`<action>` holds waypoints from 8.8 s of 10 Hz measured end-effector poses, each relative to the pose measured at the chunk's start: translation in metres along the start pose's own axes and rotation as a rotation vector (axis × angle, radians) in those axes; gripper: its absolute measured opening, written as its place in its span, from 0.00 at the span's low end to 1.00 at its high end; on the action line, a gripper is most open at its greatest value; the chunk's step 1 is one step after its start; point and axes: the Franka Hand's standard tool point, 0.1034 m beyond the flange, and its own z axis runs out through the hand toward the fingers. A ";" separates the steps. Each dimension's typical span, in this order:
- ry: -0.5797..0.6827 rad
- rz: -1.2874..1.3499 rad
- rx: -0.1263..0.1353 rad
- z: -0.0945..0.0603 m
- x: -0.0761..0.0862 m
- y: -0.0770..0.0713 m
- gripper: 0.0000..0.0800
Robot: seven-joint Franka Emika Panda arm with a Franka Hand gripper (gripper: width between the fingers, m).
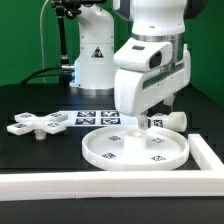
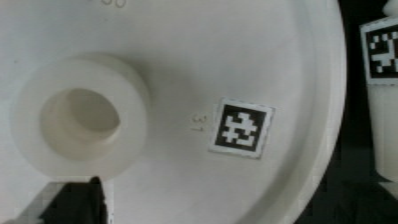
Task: Assemble round table
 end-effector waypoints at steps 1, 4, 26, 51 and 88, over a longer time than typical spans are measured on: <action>0.000 0.000 0.000 0.000 0.000 0.000 0.81; 0.000 0.216 -0.005 -0.003 -0.002 -0.008 0.81; -0.684 0.033 -0.039 -0.002 -0.013 -0.083 0.81; -0.862 0.005 0.118 -0.005 -0.007 -0.083 0.51; 0.443 0.452 -0.247 -0.067 -0.019 0.041 0.51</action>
Offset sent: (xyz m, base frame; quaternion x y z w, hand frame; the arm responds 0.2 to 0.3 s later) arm -0.0198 -0.0055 0.0156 -0.0531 -0.0232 0.2586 0.9642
